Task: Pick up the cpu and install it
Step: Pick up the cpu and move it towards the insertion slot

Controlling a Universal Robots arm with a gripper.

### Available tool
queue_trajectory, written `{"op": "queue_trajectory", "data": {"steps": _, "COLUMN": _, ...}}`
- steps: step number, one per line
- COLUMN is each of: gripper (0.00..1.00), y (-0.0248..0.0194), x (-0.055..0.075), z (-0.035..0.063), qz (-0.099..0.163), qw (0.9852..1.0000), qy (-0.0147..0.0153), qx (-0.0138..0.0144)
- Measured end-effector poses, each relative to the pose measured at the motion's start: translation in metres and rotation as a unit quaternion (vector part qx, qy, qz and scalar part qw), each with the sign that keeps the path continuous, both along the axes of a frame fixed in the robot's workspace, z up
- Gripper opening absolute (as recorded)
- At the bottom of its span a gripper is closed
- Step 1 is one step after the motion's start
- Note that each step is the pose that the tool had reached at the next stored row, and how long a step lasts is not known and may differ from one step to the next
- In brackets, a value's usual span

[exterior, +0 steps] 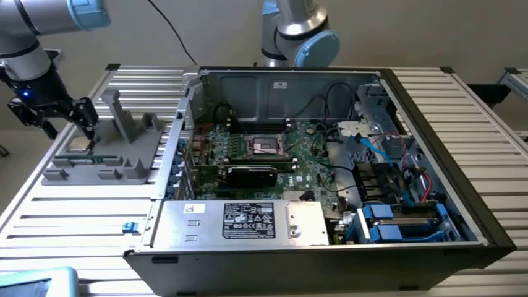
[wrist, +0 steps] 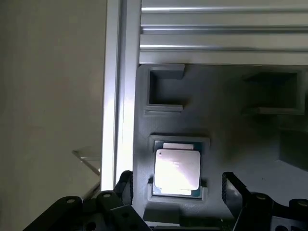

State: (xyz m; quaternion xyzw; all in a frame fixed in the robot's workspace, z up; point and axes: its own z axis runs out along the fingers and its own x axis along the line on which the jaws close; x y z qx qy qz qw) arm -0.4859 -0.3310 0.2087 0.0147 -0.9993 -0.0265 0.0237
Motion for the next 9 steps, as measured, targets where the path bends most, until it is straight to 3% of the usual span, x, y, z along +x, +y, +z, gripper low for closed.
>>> {"op": "queue_trajectory", "data": {"steps": 9, "gripper": 0.84, "y": 0.0012, "x": 0.002, "z": -0.0149, "qz": 0.000, "qw": 1.0000, "qy": 0.0019, "qx": 0.0002}}
